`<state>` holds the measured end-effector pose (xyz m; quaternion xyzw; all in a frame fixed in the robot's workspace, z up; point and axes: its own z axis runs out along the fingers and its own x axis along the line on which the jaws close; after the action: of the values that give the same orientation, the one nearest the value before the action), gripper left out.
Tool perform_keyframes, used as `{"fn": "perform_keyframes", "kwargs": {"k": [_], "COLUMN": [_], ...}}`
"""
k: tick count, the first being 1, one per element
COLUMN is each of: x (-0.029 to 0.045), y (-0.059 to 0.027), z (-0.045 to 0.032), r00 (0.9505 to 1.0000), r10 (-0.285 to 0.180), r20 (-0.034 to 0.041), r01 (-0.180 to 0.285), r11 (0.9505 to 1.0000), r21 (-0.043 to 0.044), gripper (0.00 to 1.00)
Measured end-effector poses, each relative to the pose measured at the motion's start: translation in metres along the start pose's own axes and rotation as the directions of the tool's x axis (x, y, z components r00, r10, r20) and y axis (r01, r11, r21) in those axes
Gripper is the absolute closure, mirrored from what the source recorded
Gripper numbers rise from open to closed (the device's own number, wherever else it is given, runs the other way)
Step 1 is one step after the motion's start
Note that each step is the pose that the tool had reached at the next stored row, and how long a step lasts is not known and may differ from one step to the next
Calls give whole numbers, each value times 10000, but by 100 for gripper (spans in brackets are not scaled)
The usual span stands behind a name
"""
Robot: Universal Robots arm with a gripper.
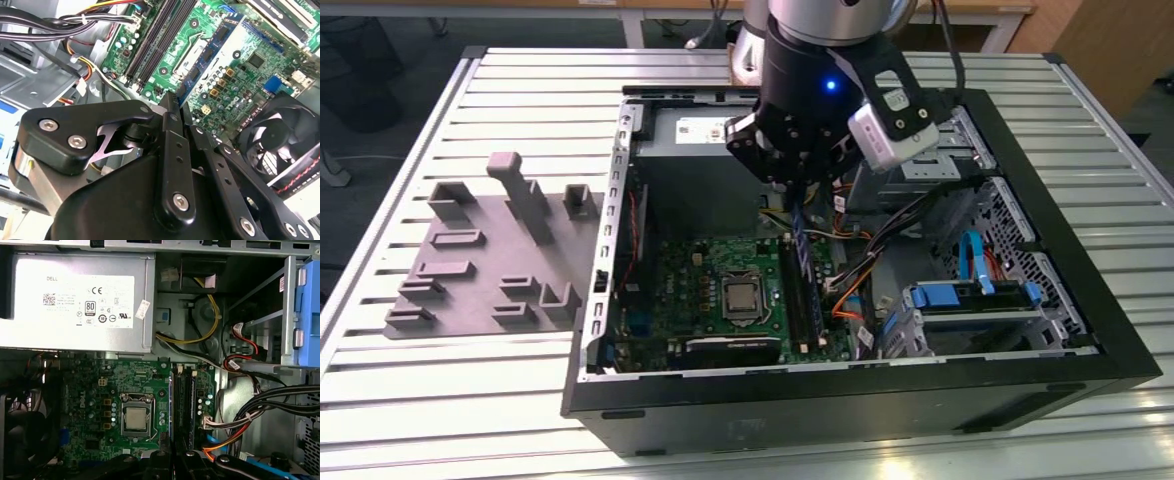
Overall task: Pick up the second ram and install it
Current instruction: 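Insert the second ram into the second slot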
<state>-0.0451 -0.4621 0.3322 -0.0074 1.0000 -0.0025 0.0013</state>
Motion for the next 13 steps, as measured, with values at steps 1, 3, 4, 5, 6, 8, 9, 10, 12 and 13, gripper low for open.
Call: {"fn": "perform_keyframes", "kwargs": {"k": [1,3,4,5,6,8,9,10,12,13], "x": [0,0,0,0,0,0,0,0,0,0], "y": [0,0,0,1,1,1,1,1,1,1], "z": [19,55,74,92,110,146,165,182,218,236], "r00": [10000,10000,10000,10000,10000,10000,10000,10000,10000,10000], "r10": [0,0,0,0,0,0,0,0,1,1], "r20": [0,0,0,0,0,-1,-1,-1,0,0], "r01": [0,0,0,0,0,0,0,0,-1,-1], "r11": [10000,10000,10000,10000,10000,10000,10000,10000,10000,10000], "r21": [0,1,0,-1,0,1,2,1,1,0], "gripper": [86,86,86,86,86,86,86,86,86,86]}}
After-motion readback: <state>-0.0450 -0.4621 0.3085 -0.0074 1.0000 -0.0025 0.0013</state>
